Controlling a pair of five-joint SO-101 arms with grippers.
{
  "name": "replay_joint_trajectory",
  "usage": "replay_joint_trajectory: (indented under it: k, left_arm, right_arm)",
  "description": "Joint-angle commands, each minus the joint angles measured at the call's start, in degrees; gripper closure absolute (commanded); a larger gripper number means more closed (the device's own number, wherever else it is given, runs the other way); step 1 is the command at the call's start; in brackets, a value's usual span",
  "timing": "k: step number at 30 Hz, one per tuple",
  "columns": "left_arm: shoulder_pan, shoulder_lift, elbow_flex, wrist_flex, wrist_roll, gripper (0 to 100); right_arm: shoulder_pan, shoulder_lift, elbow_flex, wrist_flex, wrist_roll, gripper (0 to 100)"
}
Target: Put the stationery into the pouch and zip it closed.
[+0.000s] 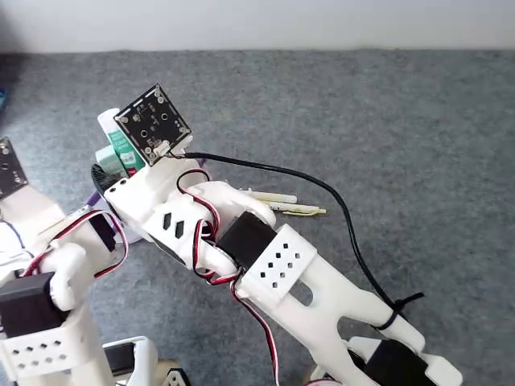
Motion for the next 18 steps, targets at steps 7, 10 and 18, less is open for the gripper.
replay_joint_trajectory:
  k: [7,10,18]
  left_arm:
    - [-0.3,0.2,0.0,0.3,0.5,99]
    - [-0.3,0.2,0.0,0.3,0.5,99]
    - [-0.3,0.2,0.0,0.3,0.5,99]
  right_arm:
    - [0.2,-0.1,-4.2,-1.4,2.5,82.2]
    - [0.2,1.0,-6.2,-1.4,2.8,82.4]
    - [0.7,4.6,-6.3,-8.4,2.9,98.1]
